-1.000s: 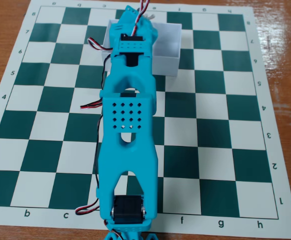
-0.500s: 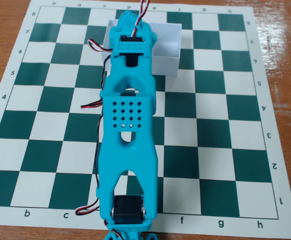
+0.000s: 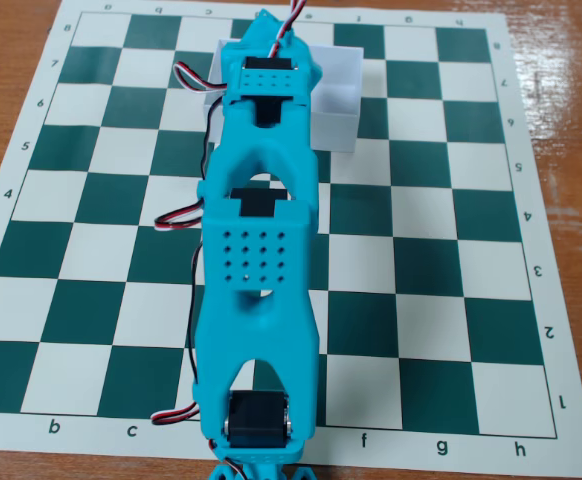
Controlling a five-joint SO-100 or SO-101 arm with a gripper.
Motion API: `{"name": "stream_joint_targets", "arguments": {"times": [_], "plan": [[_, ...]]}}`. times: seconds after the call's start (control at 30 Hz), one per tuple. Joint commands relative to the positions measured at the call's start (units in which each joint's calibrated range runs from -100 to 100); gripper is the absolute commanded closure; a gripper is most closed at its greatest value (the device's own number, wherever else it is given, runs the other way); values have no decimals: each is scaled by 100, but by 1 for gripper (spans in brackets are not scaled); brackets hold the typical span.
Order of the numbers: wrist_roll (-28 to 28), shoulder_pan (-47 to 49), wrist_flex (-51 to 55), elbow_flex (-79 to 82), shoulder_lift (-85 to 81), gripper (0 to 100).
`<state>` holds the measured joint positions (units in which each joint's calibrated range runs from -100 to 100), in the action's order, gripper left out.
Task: Grab the toy horse and put it in the box.
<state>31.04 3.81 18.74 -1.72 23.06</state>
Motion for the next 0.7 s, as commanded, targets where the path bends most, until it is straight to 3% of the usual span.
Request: {"name": "stream_joint_targets", "arguments": {"times": [0.0,0.37,0.53,0.67], "plan": [[-74,-81,70,2016,-2085,100],[14,-181,526,7023,-6652,100],[48,-295,668,8588,-8466,100],[48,-388,1399,9571,-10289,100]]}}
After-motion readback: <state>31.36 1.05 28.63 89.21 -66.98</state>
